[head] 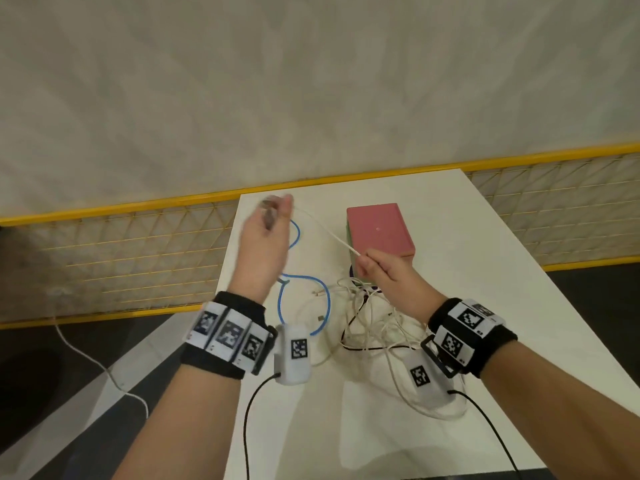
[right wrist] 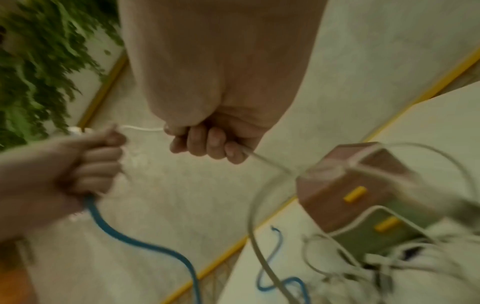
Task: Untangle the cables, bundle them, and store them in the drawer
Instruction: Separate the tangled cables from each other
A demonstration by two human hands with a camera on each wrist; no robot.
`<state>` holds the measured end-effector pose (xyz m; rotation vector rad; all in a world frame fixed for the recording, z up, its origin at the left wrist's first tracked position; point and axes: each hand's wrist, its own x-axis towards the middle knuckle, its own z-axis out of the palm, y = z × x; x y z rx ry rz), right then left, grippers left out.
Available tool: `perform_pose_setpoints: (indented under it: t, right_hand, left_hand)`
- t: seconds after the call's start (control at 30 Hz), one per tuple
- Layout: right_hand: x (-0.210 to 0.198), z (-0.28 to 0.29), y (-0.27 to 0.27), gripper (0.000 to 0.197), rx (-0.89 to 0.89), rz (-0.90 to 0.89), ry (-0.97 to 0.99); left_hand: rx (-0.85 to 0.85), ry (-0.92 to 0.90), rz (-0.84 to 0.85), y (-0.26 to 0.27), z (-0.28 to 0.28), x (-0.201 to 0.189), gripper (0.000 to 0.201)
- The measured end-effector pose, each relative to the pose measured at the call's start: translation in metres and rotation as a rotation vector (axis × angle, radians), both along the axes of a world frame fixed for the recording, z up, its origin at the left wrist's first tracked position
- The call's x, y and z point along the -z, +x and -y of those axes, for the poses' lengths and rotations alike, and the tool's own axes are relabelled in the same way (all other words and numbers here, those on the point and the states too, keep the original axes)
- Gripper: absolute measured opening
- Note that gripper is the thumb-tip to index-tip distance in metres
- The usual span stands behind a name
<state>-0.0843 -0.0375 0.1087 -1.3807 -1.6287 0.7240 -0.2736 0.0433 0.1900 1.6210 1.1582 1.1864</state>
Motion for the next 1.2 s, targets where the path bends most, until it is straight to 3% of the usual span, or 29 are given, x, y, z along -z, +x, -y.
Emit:
perform_pose_setpoints:
  t: [0.07,0.2,0.3,0.4,0.47,0.53,0.63,0.73,0.83,0.93,1.0,1.1,1.2]
  right_hand:
    - [0.013,0.003,0.006,0.03,0.018,0.011,-0.051]
    - [0.008,0.006,0.008,0.028,0.024,0.03,-0.066]
    - [-0.004,0.004,0.004,0.027,-0.008,0.061,-0.039]
    - [-0.012,0.004,-0.001,0.027,-0.053,0.054,0.001]
    - [-0.014,0.005,-0.002,0.03,-0.075,0.049,0.004]
    - [-0.012,0.007,0.003,0.027,-0.077,0.061,-0.011]
    - [-0.001,0.015,0.02,0.027,-0.012,0.076,-0.062]
    - [0.0,0.019,0.025,0.027,0.017,0.088,-0.083]
    - [-0.012,0.016,0.017,0.024,0.023,0.074,-0.049]
    - [-0.019,0.011,0.01,0.023,0.007,0.073,0.001]
    - [-0.021,0.01,0.007,0.024,-0.009,0.069,0.016]
    - [-0.021,0.012,0.009,0.022,-0.02,0.064,-0.004]
    - [-0.012,0.016,0.016,0.022,0.005,0.063,-0.036]
  left_hand:
    - [-0.134,0.013,0.068,-0.012,-0.018,-0.003,0.03]
    - [-0.185,0.201,-0.166,-0.013,-0.015,0.009,0.015]
    - [0.109,0.279,-0.312,0.006,0.012,0.022,0.033]
    - [0.436,0.172,-0.493,0.025,0.029,0.035,0.023]
    - [0.488,0.149,-0.496,0.029,0.03,0.036,0.021]
    - [0.39,0.188,-0.458,0.025,0.024,0.028,0.022]
    - [0.06,0.261,-0.303,0.004,-0.001,0.012,0.024]
    - [-0.079,0.326,-0.4,-0.011,-0.016,0.011,0.022]
    - [-0.008,0.311,-0.445,-0.003,-0.007,0.023,0.018]
    - [0.32,0.253,-0.518,0.016,0.015,0.033,0.026]
    - [0.434,0.233,-0.555,0.025,0.024,0.038,0.023]
    - [0.378,0.302,-0.534,0.024,0.019,0.035,0.022]
    - [0.12,0.303,-0.447,0.012,0.001,0.027,0.025]
